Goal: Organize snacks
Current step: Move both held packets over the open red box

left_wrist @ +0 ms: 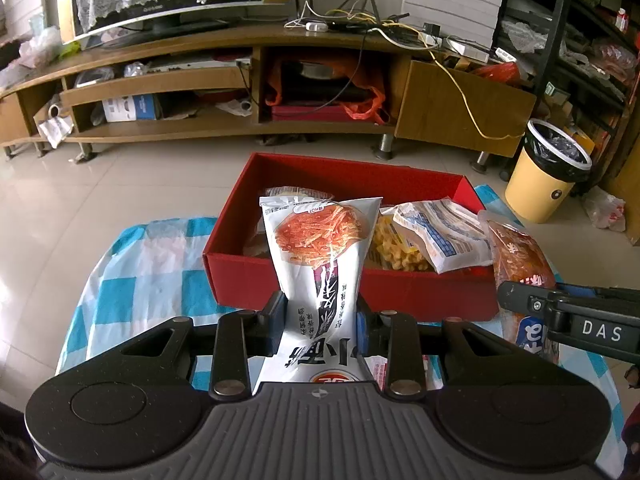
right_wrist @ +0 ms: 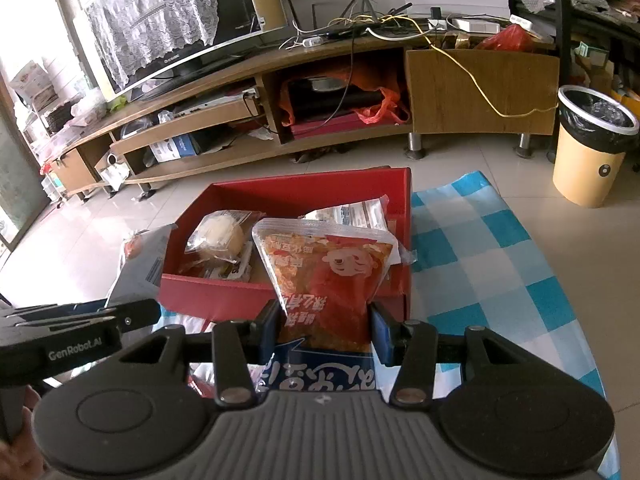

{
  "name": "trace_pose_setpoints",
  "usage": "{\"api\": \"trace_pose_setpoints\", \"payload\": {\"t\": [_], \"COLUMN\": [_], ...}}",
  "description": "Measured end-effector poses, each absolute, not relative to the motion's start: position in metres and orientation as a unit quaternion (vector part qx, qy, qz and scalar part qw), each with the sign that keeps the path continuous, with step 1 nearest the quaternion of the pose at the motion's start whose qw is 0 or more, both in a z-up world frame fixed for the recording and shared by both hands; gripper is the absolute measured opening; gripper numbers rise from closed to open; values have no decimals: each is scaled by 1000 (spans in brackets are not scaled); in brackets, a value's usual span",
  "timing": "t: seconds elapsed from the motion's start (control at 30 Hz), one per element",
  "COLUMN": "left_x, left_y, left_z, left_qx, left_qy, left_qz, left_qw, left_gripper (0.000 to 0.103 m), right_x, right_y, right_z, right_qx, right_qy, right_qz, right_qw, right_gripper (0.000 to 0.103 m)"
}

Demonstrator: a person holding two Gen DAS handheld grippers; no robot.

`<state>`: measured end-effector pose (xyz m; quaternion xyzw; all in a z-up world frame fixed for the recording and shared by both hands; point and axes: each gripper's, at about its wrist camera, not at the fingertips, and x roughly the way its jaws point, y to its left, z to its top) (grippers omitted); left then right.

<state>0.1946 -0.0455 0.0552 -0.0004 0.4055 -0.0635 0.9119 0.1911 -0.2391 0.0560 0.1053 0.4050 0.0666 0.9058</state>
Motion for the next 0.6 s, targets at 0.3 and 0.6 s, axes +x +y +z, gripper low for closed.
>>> {"api": "trace_pose_setpoints", "payload": {"t": [0.3,0.6], "left_x": [206,209], "left_y": [-48,-48], "left_z": [53,53], "left_qx": [4,4], "left_qy": [406,406], "left_qz": [-63,-63], "left_qw": [912,912], "left_gripper": [42,42], "right_x": [199,209], "right_y": [-240,-239], "right_z": [54,52], "right_qx": [106,106], "right_qy": [405,405], "right_qz": [65,65], "right_qw": [906,906], "right_gripper": [44,44]}}
